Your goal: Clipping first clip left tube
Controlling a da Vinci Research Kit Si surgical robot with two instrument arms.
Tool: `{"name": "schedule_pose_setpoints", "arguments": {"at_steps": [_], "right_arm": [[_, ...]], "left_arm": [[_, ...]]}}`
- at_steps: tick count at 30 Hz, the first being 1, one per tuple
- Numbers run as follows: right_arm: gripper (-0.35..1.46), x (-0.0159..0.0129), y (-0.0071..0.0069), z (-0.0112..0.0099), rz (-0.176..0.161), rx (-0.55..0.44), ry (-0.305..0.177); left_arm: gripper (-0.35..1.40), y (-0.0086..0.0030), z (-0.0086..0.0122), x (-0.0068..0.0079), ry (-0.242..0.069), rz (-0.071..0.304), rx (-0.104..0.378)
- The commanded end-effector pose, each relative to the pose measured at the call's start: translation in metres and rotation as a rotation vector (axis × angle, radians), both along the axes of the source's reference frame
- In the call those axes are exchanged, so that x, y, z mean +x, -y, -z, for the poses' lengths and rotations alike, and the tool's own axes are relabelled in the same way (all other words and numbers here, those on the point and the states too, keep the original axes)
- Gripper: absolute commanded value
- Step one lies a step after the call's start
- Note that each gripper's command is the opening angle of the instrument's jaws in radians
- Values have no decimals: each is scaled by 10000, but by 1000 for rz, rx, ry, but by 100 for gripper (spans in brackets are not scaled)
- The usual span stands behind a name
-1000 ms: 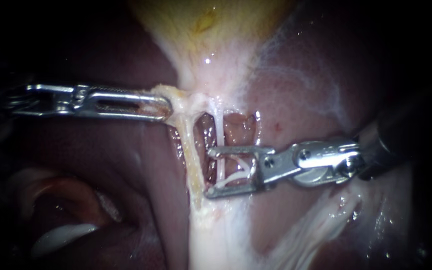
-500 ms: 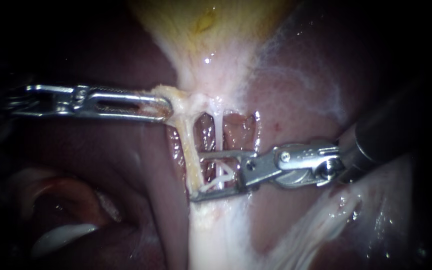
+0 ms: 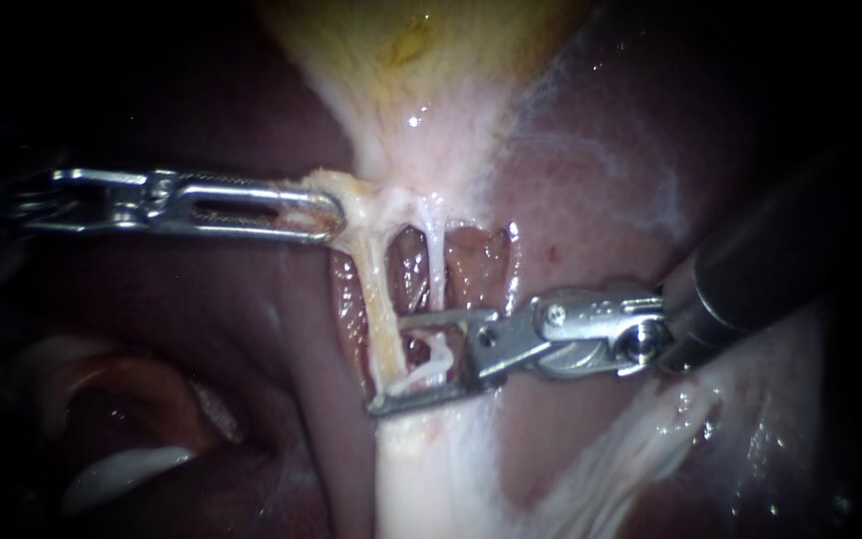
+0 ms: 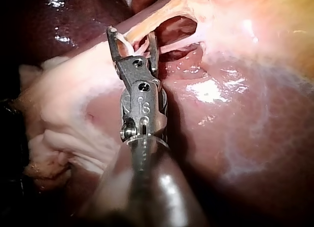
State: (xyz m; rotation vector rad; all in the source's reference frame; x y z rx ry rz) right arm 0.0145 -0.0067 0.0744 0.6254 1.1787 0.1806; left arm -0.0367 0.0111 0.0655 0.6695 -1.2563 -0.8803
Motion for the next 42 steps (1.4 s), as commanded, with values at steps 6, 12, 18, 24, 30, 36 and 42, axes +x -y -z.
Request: {"name": "schedule_pose_setpoints", "arguments": {"at_steps": [6, 12, 18, 24, 30, 36, 42], "right_arm": [[44, 8, 2, -5, 0, 11, -3], [43, 19, 8, -12, 7, 26, -5], [43, 27, 10, -16, 11, 63, -31], [42, 32, 9, -17, 7, 79, -39], [40, 35, 10, -19, 4, 95, -40], [38, 37, 14, -23, 7, 97, -39], [30, 38, 13, -23, 5, 114, -34]], "left_arm": [[-35, 0, -1, -1, 0, 0, 0], [-35, 1, -2, -3, -1, 1, 0], [-35, 1, -1, -3, -1, 1, 0], [-35, 1, -2, -4, -1, 2, -1], [-35, 1, -2, -4, -1, 2, -1], [-35, 1, -2, -4, -1, 2, -1], [-35, 1, -2, -4, -1, 2, -1]]}}
